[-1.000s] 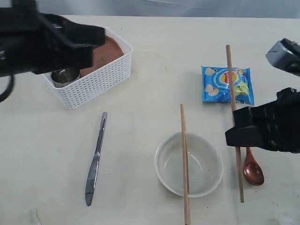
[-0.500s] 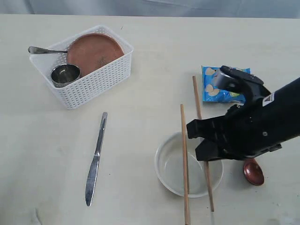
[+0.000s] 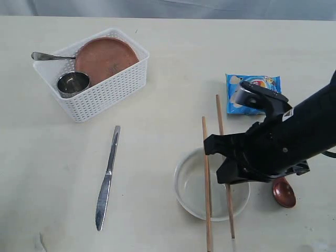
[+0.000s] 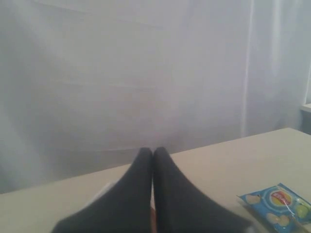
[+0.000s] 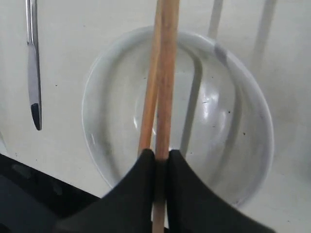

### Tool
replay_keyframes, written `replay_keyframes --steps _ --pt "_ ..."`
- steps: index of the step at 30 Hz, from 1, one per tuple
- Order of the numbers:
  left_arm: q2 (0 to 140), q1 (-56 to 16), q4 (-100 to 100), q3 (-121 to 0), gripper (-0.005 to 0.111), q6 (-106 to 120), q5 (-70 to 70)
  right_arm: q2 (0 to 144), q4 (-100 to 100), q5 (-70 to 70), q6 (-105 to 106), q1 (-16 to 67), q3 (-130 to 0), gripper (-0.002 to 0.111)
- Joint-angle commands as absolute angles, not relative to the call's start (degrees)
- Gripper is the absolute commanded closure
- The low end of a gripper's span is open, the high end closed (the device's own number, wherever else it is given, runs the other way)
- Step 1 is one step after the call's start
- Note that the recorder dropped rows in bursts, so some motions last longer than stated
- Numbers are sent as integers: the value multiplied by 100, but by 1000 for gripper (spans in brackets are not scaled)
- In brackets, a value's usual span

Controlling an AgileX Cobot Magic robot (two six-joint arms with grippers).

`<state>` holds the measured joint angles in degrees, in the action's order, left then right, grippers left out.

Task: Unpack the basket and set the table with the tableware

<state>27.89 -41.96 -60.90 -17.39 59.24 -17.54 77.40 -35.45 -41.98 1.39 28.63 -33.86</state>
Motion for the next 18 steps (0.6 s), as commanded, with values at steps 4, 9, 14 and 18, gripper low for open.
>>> replay_keyframes --steps 4,9,14,18 --pt "2759 -4184 -6119 -1710 106 5936 -1802 7890 -3634 -4221 140 2880 -3387 109" --pt "2759 -4184 -6119 -1710 106 5888 -1810 7890 -3634 -4244 32 2880 -3387 109" --pt "2759 -4184 -6119 -1710 106 5888 -1810 7890 -3634 -4318 0 2903 -3387 109" --pt "2759 -4184 -6119 -1710 106 5888 -1810 7890 -3623 -4048 0 3074 -3387 109"
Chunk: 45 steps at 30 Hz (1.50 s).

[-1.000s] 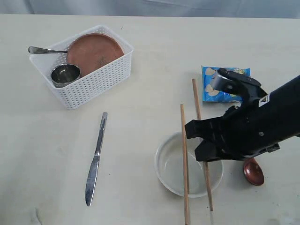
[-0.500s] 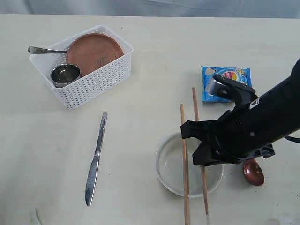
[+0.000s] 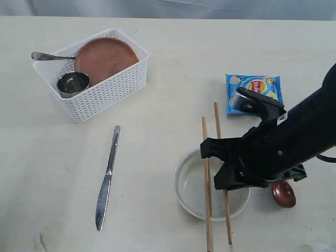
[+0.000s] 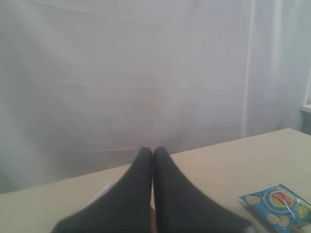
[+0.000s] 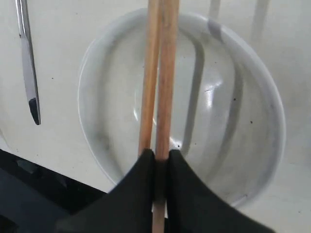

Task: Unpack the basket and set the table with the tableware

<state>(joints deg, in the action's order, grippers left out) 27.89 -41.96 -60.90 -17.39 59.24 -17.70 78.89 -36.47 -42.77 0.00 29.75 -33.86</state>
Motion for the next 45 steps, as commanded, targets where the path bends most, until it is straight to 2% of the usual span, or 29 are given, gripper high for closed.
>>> replay_keyframes --steps 1,45 --pt "2759 -4184 -6119 -1710 106 5888 -1810 7890 -3623 -3989 0 3073 -3387 109" --pt "2759 -4184 -6119 -1710 106 5863 -1864 8483 -3656 -3891 34 3087 -3387 109"
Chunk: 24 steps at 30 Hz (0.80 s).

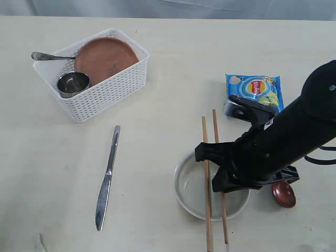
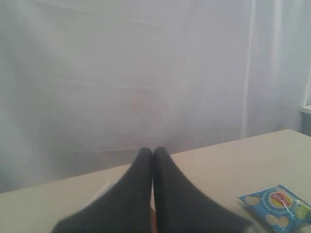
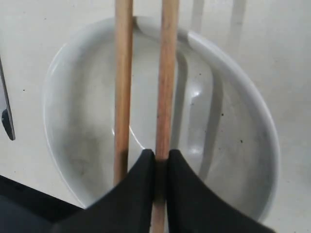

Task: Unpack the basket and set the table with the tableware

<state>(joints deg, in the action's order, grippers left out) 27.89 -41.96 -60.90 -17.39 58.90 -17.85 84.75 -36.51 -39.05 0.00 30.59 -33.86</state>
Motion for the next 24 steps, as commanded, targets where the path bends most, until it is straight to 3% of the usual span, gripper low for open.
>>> replay_keyframes --steps 1,17,24 --pt "2759 -4184 -6119 -1710 106 5863 -1883 8483 -3656 -3891 34 3087 -3387 109" --pt "2759 -4184 -6119 -1710 106 5863 -1893 8483 -3656 -3891 0 3087 -3387 107" --pt "2759 -4184 -6119 -1710 106 5863 -1893 8483 -3656 -3891 0 3087 -3387 74"
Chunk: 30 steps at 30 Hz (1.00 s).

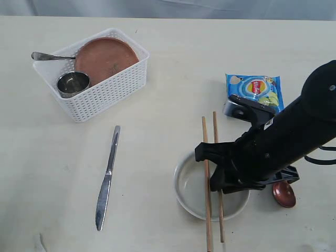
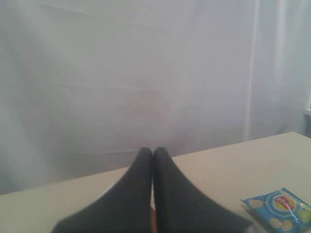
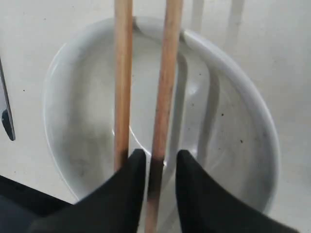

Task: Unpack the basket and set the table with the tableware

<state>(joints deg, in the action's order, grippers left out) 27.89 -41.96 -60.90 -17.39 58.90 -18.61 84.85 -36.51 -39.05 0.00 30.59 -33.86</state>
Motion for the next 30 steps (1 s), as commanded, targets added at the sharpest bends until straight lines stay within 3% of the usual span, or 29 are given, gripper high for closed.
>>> replay_keyframes --steps 1,24,30 --pt "2759 -4184 -6119 -1710 106 5863 -1893 8483 -3656 -3891 0 3087 -3387 74" --pt "2759 -4184 -6119 -1710 106 5852 -1904 8213 -3597 -3845 0 3087 -3397 74" --pt "2759 -4184 -6119 -1710 106 5852 -1904 7402 -3342 -4433 279 3101 -3555 74"
